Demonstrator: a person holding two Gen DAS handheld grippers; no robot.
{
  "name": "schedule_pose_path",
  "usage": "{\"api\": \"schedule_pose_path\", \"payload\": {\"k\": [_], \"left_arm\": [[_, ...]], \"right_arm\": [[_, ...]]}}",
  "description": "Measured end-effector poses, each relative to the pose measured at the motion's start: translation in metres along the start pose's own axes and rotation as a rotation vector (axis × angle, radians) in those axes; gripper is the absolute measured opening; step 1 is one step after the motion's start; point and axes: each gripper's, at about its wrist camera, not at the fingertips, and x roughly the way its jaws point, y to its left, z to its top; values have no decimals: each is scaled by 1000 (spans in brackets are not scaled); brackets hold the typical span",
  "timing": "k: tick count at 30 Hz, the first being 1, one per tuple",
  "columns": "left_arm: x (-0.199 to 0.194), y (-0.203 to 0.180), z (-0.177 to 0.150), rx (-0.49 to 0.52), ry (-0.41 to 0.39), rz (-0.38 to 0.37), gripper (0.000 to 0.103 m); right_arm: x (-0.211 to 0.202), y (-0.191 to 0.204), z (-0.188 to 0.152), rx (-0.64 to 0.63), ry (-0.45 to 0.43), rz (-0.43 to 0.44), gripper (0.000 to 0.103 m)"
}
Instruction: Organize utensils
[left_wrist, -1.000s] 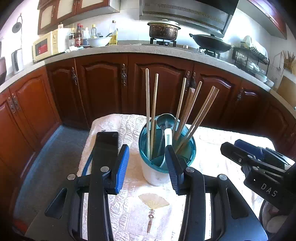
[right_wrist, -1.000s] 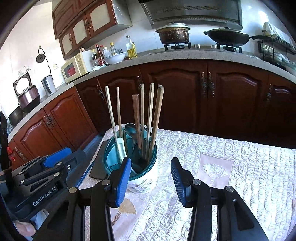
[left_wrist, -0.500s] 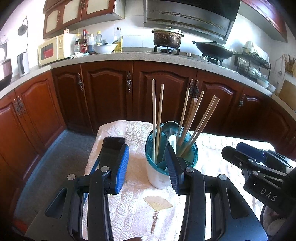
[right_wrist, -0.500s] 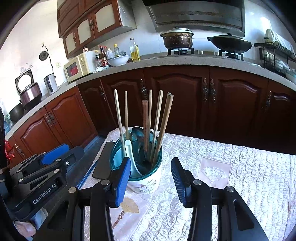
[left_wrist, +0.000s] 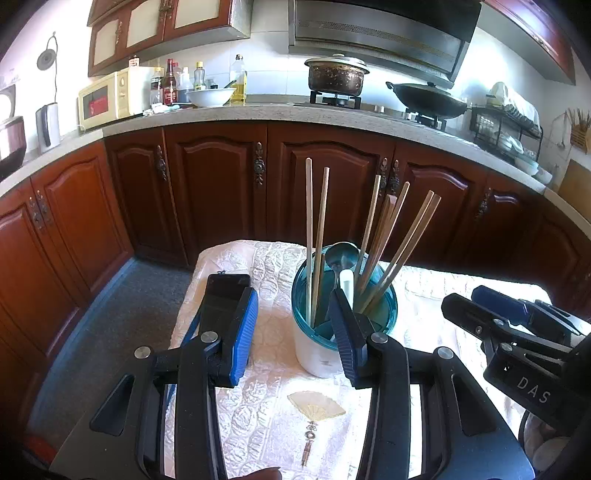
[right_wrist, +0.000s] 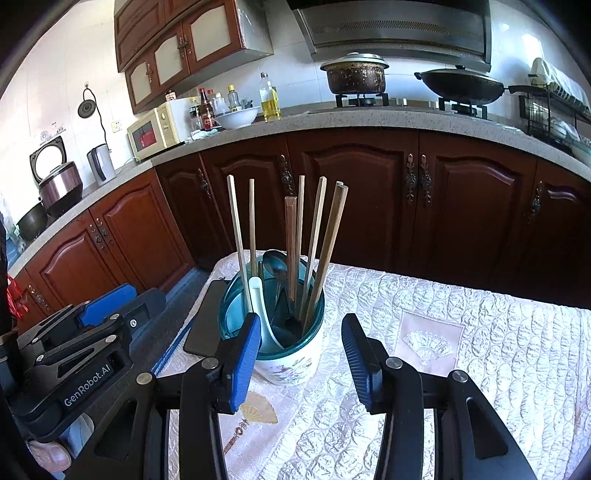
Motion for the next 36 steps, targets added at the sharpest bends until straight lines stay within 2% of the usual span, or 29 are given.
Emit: {"api": "schedule_pose_path", "payload": {"k": [36], "left_arm": [[3, -3, -4, 8, 2, 2, 39]], "right_arm": [[9, 2, -4, 1, 22, 3, 44]]}}
